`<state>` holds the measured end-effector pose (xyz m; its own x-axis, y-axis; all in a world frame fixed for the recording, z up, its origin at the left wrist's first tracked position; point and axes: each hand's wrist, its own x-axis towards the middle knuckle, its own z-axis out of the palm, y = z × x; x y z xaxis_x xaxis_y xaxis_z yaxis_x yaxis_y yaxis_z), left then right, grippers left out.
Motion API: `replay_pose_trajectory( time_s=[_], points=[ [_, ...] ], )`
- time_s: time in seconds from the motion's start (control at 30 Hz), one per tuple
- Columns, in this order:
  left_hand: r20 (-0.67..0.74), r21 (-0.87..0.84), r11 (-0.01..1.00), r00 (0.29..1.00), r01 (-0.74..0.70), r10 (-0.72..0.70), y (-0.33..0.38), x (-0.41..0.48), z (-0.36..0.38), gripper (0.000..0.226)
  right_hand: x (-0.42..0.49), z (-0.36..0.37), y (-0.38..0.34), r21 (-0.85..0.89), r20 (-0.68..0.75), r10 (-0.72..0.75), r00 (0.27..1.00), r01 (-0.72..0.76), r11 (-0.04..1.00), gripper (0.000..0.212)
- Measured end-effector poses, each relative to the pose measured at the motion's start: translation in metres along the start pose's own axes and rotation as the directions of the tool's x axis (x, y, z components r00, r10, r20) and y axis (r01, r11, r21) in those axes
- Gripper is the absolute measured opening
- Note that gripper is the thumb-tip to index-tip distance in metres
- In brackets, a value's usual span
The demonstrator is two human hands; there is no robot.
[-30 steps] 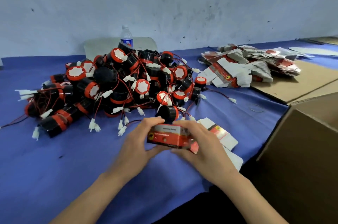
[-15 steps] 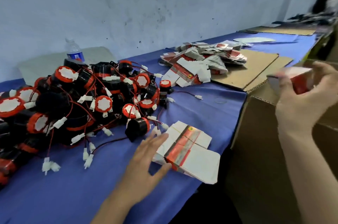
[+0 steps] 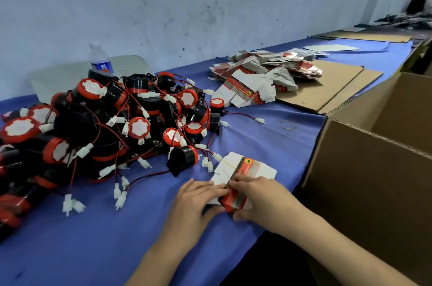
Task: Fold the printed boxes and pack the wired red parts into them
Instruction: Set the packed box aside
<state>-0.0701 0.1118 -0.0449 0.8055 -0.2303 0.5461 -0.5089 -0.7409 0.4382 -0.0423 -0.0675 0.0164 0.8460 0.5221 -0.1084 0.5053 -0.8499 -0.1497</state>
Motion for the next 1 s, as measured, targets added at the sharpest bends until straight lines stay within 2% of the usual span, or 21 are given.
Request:
replay_pose_trajectory(
  time_s=[0.13,0.2,0.27,0.33,0.4,0.5,0.57,0.6,0.67,0.7,0.73,0.77,0.8,0.83,0.87,0.9,0.93,1.0],
  points=[
    [-0.006,-0.190,0.958,0.975,0.217,-0.222,0.002,-0.001,-0.003,0.066,0.000,-0.009,0.006,-0.030,-0.027,-0.081,0.996,0.080,0.996,0.048],
    [0.025,-0.288,0.885,0.927,0.365,-0.374,0.002,-0.001,-0.004,0.078,-0.003,-0.016,0.011,0.000,-0.008,-0.109,0.994,0.109,0.994,0.044],
    [0.062,-0.303,0.842,0.891,0.446,-0.450,0.000,0.000,-0.003,0.085,-0.005,-0.026,0.015,0.029,-0.034,-0.144,0.989,0.145,0.989,0.038],
    [0.093,-0.254,0.865,0.901,0.433,-0.424,-0.001,0.000,-0.002,0.084,-0.009,-0.033,0.017,0.010,-0.149,-0.184,0.972,0.188,0.982,0.034],
    [0.103,-0.170,0.907,0.922,0.386,-0.373,-0.002,0.000,-0.001,0.071,-0.015,-0.039,0.020,-0.024,-0.290,-0.226,0.930,0.229,0.973,0.034],
    [0.082,-0.122,0.936,0.943,0.330,-0.321,-0.004,-0.001,0.000,0.046,-0.024,-0.047,0.019,0.156,-0.495,-0.265,0.828,0.385,0.910,0.029],
    [0.071,-0.123,0.934,0.941,0.336,-0.330,-0.003,0.000,0.000,0.037,-0.026,-0.049,0.017,0.277,-0.658,-0.149,0.738,0.422,0.864,0.026],
    [0.065,-0.110,0.935,0.941,0.338,-0.332,-0.003,0.000,0.000,0.035,-0.026,-0.048,0.017,0.356,-0.736,-0.028,0.677,0.422,0.834,0.021],
    [0.062,-0.068,0.940,0.942,0.334,-0.331,-0.002,0.002,0.000,0.037,-0.022,-0.046,0.015,0.574,-0.783,0.285,0.553,0.465,0.674,0.019],
    [0.052,-0.076,0.937,0.939,0.342,-0.339,-0.001,0.002,0.001,0.039,-0.019,-0.045,0.015,0.675,-0.732,0.413,0.542,0.500,0.542,0.020],
    [0.027,-0.131,0.923,0.932,0.361,-0.360,0.000,0.003,0.000,0.041,-0.014,-0.043,0.014,0.766,-0.643,0.490,0.589,0.515,0.386,0.019],
    [-0.012,-0.255,0.887,0.916,0.385,-0.401,0.003,0.003,-0.002,0.041,-0.010,-0.040,0.011,0.839,-0.535,0.512,0.672,0.493,0.230,0.016],
    [-0.042,-0.441,0.806,0.888,0.394,-0.458,0.006,0.004,-0.006,0.041,-0.006,-0.033,0.007,0.888,-0.439,0.497,0.749,0.444,0.117,0.013],
    [-0.037,-0.635,0.677,0.861,0.372,-0.508,0.008,0.005,-0.010,0.046,-0.002,-0.025,0.001,0.920,-0.368,0.471,0.802,0.388,0.058,0.012],
    [-0.022,-0.766,0.554,0.848,0.326,-0.529,0.008,0.005,-0.012,0.054,0.002,-0.015,-0.005,0.941,-0.317,0.455,0.832,0.335,0.043,0.012],
    [-0.005,-0.830,0.475,0.848,0.292,-0.530,0.007,0.005,-0.015,0.058,0.006,-0.006,-0.011,0.955,-0.281,0.446,0.850,0.292,0.046,0.013],
    [0.004,-0.858,0.436,0.852,0.272,-0.524,0.006,0.004,-0.017,0.056,0.010,0.004,-0.016,0.965,-0.252,0.444,0.860,0.255,0.052,0.013],
    [0.002,-0.859,0.436,0.853,0.269,-0.522,0.007,0.004,-0.020,0.047,0.018,0.017,-0.021,0.976,-0.215,0.473,0.854,0.208,0.068,0.018]
  ],
)
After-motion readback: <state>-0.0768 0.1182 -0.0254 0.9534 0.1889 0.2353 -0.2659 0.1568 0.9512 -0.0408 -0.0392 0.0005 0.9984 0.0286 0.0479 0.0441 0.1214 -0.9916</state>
